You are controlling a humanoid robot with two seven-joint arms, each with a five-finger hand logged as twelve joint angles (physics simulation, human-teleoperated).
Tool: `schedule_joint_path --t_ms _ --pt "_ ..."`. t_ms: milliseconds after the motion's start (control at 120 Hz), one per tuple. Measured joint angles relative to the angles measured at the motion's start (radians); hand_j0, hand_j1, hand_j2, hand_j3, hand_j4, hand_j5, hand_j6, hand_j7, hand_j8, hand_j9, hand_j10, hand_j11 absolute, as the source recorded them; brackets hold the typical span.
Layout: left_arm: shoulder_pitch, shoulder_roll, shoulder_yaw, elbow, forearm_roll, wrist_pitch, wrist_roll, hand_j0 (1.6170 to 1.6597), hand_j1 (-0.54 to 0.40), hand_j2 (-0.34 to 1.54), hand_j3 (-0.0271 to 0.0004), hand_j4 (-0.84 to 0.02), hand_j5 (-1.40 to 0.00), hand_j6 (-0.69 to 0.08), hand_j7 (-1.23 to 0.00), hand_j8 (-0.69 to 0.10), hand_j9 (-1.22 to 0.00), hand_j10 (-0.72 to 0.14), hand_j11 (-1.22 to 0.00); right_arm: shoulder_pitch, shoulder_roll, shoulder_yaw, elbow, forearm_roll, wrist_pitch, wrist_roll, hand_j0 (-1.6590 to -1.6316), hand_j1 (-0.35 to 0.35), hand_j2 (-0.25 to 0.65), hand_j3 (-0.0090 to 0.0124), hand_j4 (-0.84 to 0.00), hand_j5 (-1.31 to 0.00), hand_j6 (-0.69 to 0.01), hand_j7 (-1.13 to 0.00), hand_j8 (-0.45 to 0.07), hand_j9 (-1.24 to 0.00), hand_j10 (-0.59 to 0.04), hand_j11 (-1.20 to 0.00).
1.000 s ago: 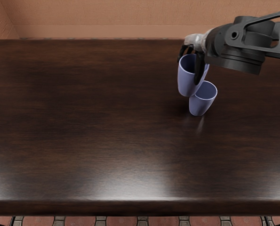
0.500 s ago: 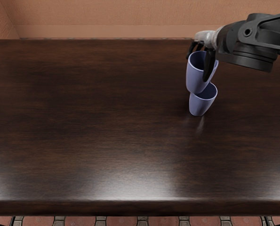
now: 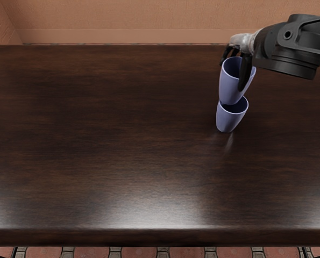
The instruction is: Pick up cup and place in cup with right hand
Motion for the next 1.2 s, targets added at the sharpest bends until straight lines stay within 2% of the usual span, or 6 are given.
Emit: schedule_joint_path --t_ms 367,650,708,1000,1192,1200 --pt "-0.002 0.0 0.001 0.001 0.0 0.0 0.0 1.6581 0.349 0.0 0.0 0.0 0.0 -0.001 0.0 0.0 0.0 0.0 0.0 -0.014 -0.029 0.013 0.005 -0.01 0.001 0.0 -1.6558 0.075 -0.038 -0.0015 -0.424 -0.56 -0.33 -0.56 -0.292 -0.56 -0.406 -0.56" --pt "-0.002 0.0 0.001 0.001 0.0 0.0 0.0 1.6581 0.349 0.0 -0.0001 0.0 0.0 0.0 0.0 0.0 0.0 0.0 0.0 -0.039 -0.053 0.017 0.016 -0.039 0.003 -0.001 -1.6555 0.165 0.057 -0.001 -0.452 -0.53 -0.23 -0.55 -0.197 -0.55 -0.367 -0.55" --pt "-0.002 0.0 0.0 0.001 0.0 0.0 0.0 1.6581 0.349 0.0 -0.0001 0.0 0.0 0.0 0.0 0.0 0.0 0.0 0.0 -0.04 -0.056 0.023 0.016 -0.04 0.008 0.0 -1.656 0.146 0.051 0.0009 -0.473 -0.53 -0.239 -0.55 -0.215 -0.55 -0.379 -0.55" --pt "-0.002 0.0 0.0 0.001 0.0 0.0 0.0 1.6581 0.349 0.0 -0.0001 0.0 0.0 -0.001 0.0 0.0 0.0 0.0 0.0 -0.03 -0.059 0.043 0.011 -0.033 0.032 0.0 -1.655 0.096 -0.03 0.0001 -0.502 -0.56 -0.269 -0.55 -0.252 -0.55 -0.412 -0.54" --pt "-0.002 0.0 0.0 0.001 0.0 0.0 0.0 1.6581 0.349 0.0 -0.0001 0.0 0.0 -0.001 0.0 -0.001 0.0 0.0 0.0 -0.024 -0.067 0.044 0.016 -0.03 0.034 0.0 -1.6555 0.108 -0.047 -0.001 -0.484 -0.58 -0.257 -0.55 -0.242 -0.55 -0.406 -0.54" --pt "-0.001 0.0 0.0 0.001 0.0 0.0 0.0 1.6581 0.349 0.0 -0.0001 0.0 0.0 0.0 0.0 0.0 0.0 0.0 0.0 -0.024 -0.067 0.045 0.016 -0.03 0.034 0.0 -1.6552 0.108 -0.045 -0.0045 -0.484 -0.57 -0.286 -0.55 -0.244 -0.55 -0.409 -0.54"
